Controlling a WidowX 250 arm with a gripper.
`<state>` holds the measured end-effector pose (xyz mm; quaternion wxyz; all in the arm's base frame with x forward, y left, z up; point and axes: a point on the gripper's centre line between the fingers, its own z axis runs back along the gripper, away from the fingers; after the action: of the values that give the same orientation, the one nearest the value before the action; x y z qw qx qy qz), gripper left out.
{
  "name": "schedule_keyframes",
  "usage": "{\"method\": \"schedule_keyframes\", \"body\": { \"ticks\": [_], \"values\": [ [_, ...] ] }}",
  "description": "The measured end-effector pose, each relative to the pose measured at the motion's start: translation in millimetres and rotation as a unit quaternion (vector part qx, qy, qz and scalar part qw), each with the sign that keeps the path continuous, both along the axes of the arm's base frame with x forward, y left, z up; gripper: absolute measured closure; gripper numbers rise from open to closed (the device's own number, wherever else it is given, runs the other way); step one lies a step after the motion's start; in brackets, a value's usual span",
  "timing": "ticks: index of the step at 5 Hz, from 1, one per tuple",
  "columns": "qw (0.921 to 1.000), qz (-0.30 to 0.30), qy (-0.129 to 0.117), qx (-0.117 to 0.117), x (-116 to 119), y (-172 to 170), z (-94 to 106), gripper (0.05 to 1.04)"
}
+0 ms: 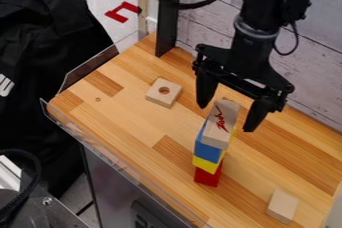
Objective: Put white block on top of square block with a hole
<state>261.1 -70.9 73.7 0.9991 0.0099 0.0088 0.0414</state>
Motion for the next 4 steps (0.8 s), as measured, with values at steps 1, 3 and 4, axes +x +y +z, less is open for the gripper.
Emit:
{"method": "schedule_keyframes", "body": {
  "ticks": [1, 3, 4],
  "values": [
    [0.9998, 0.012, 0.011, -0.007, -0.7, -1.2, -5.4, 0.083],
    [0.9978, 0.056, 0.027, -0.022, -0.7, -0.1, -10.9, 0.131],
    [0.9975, 0.061, 0.027, -0.025, -0.4, 0.1, -10.8, 0.409]
  ]
}}
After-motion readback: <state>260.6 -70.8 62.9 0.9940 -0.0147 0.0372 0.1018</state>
